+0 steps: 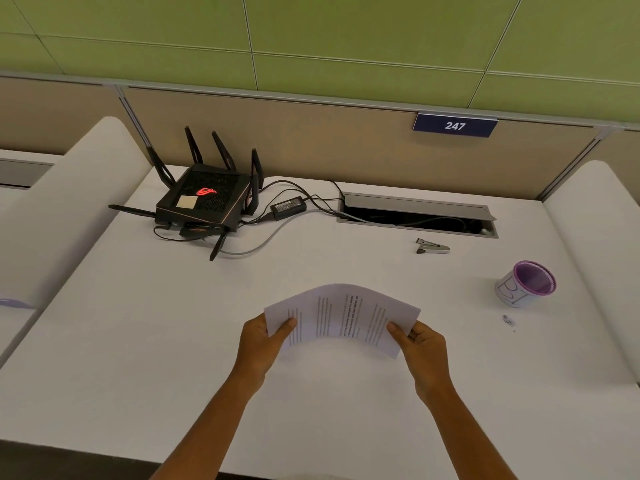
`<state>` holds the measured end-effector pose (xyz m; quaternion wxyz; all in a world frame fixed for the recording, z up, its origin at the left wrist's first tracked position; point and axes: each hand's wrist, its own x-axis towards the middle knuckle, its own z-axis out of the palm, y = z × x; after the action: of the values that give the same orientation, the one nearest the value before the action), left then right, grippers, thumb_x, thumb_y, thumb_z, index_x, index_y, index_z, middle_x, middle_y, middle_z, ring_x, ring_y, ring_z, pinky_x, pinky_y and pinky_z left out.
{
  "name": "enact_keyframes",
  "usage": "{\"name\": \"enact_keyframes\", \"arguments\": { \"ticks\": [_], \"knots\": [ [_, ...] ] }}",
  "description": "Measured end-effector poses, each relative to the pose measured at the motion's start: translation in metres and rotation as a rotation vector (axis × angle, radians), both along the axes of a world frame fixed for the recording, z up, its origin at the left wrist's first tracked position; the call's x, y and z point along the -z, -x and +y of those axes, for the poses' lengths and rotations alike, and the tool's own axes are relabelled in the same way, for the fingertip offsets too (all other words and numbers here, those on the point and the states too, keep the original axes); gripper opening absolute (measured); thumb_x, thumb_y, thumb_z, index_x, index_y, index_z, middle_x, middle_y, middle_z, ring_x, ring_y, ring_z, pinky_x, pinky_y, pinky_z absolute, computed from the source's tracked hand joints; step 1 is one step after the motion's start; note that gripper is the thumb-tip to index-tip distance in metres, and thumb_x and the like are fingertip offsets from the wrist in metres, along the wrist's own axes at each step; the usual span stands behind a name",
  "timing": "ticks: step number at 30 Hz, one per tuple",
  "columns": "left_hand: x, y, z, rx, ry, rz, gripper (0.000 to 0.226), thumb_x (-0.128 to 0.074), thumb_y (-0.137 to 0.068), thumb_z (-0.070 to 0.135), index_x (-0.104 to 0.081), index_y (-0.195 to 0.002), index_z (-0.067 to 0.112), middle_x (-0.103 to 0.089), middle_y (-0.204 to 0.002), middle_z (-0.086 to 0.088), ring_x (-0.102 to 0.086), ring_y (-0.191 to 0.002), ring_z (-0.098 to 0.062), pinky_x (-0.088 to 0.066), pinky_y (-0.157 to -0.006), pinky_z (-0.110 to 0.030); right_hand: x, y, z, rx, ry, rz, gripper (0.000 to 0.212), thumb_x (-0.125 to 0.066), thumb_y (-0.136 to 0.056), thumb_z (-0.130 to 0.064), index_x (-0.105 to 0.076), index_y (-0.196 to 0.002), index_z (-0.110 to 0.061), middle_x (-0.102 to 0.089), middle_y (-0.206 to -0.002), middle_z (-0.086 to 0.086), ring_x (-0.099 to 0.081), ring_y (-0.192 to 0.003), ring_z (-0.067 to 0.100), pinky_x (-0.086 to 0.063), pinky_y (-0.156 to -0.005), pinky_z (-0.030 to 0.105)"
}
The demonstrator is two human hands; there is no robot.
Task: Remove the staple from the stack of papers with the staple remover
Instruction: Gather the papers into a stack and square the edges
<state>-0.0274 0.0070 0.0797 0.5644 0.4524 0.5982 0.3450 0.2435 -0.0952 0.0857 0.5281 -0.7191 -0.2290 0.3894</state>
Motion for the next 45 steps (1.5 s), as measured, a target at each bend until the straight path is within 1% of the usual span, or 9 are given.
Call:
{"name": "enact_keyframes", "arguments": {
  "ticks": [3,8,11,17,23,31,35,38,45],
  "knots": [
    [0.003,0.0,-0.002,0.003,0.018,0.026,0.026,-0.081,-0.092,0.022,-0.073,-0.116,0.019,-0.077,-0.102,0.003,-0.075,-0.093,-0.016,-0.062,-0.064,-0.015,0.0,-0.002,0.001,-0.015,0.005,-0.009,0.015,-0.076,-0.093,-0.016,-0.076,-0.1,-0.03,-0.08,-0.098,-0.009,-0.076,-0.092,0.017,-0.062,-0.069,0.018],
    [-0.001,0.004,0.001,0.017,0.032,0.011,0.01,-0.079,-0.094,0.024,-0.074,-0.102,0.029,-0.081,-0.096,0.007,-0.079,-0.087,-0.021,-0.061,-0.065,-0.024,-0.007,-0.025,0.011,-0.156,0.08,-0.02,0.021,-0.077,-0.093,-0.022,-0.077,-0.113,-0.02,-0.083,-0.099,-0.005,-0.08,-0.088,0.019,-0.066,-0.084,0.045],
    [0.0,0.009,0.0,-0.046,0.076,-0.054,0.015,-0.08,-0.093,0.022,-0.077,-0.108,0.024,-0.084,-0.095,0.004,-0.081,-0.089,-0.026,-0.064,-0.071,-0.036,-0.015,-0.036,0.011,-0.267,0.082,0.101,0.026,-0.075,-0.093,-0.027,-0.076,-0.118,-0.017,-0.082,-0.107,0.003,-0.079,-0.097,0.027,-0.063,-0.09,0.053],
    [-0.002,0.007,-0.017,-0.267,0.181,-0.335,0.022,-0.079,-0.093,0.014,-0.075,-0.112,0.024,-0.082,-0.108,0.003,-0.076,-0.101,-0.021,-0.06,-0.079,-0.037,-0.022,-0.023,0.006,-0.243,-0.032,0.455,0.044,-0.065,-0.092,-0.029,-0.068,-0.129,-0.005,-0.074,-0.124,0.021,-0.071,-0.116,0.04,-0.056,-0.101,0.06],
    [0.0,-0.01,-0.041,-0.363,0.263,-0.478,0.034,-0.077,-0.093,0.013,-0.073,-0.125,0.022,-0.081,-0.117,-0.001,-0.074,-0.111,-0.026,-0.059,-0.096,-0.047,-0.015,0.029,0.011,-0.23,-0.066,0.431,0.037,-0.068,-0.097,-0.016,-0.067,-0.133,-0.014,-0.075,-0.126,0.011,-0.072,-0.116,0.033,-0.059,-0.098,0.057],
    [-0.002,-0.007,-0.055,-0.322,0.169,-0.388,0.039,-0.079,-0.091,0.018,-0.07,-0.129,0.022,-0.08,-0.117,-0.001,-0.075,-0.107,-0.023,-0.066,-0.067,-0.03,-0.002,0.039,0.016,-0.158,0.068,0.224,0.027,-0.073,-0.095,-0.012,-0.069,-0.121,-0.017,-0.08,-0.113,0.004,-0.079,-0.098,0.023,-0.065,-0.084,0.052],
    [-0.007,0.026,-0.033,-0.11,0.078,-0.17,0.033,-0.077,-0.095,0.022,-0.074,-0.126,0.031,-0.081,-0.113,0.002,-0.074,-0.105,-0.018,-0.062,-0.073,-0.022,-0.011,0.025,0.019,-0.248,0.108,0.154,0.024,-0.074,-0.095,-0.015,-0.072,-0.119,-0.017,-0.081,-0.111,0.001,-0.079,-0.098,0.023,-0.064,-0.088,0.053],
    [-0.013,0.029,-0.017,0.055,0.092,-0.101,0.031,-0.077,-0.095,0.02,-0.073,-0.123,0.033,-0.082,-0.103,0.004,-0.078,-0.1,-0.018,-0.064,-0.081,-0.03,-0.013,0.018,0.017,-0.298,0.126,0.116,0.023,-0.073,-0.096,-0.015,-0.074,-0.119,-0.018,-0.081,-0.111,-0.002,-0.079,-0.099,0.022,-0.064,-0.09,0.051],
    [-0.038,-0.007,0.003,0.104,0.008,-0.124,0.021,-0.08,-0.093,0.018,-0.075,-0.112,0.024,-0.084,-0.106,0.008,-0.08,-0.096,-0.015,-0.064,-0.074,-0.023,-0.029,0.019,0.022,-0.308,0.072,0.018,0.017,-0.071,-0.097,-0.013,-0.078,-0.11,-0.022,-0.082,-0.102,-0.008,-0.079,-0.092,0.013,-0.063,-0.071,0.023]
  ]
}}
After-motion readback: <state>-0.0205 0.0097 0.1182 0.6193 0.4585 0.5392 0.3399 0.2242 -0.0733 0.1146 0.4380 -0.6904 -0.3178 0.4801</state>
